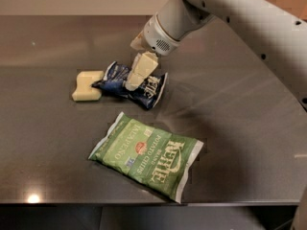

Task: Move blue chip bag near sponge

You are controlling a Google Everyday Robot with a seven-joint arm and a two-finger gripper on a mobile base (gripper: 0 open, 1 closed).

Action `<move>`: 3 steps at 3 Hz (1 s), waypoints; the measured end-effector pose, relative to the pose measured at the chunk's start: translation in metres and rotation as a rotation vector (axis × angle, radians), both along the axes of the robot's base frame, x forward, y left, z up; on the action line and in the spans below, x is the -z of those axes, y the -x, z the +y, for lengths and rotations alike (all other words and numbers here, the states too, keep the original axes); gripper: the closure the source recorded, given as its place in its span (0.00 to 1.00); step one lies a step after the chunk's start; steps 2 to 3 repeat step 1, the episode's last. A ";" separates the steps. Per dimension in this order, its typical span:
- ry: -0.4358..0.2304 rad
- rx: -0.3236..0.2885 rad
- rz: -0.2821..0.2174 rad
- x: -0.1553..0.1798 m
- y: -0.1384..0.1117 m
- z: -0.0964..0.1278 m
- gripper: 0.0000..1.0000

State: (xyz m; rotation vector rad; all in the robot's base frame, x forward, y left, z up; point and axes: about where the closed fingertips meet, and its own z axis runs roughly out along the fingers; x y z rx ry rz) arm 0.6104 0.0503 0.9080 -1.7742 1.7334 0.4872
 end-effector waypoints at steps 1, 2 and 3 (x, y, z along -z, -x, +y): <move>0.000 0.000 0.000 0.000 0.000 0.000 0.00; 0.000 0.000 0.000 0.000 0.000 0.000 0.00; 0.000 0.000 0.000 0.000 0.000 0.000 0.00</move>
Offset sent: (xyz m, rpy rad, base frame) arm 0.0000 0.0000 0.0000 0.0000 0.0000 0.0000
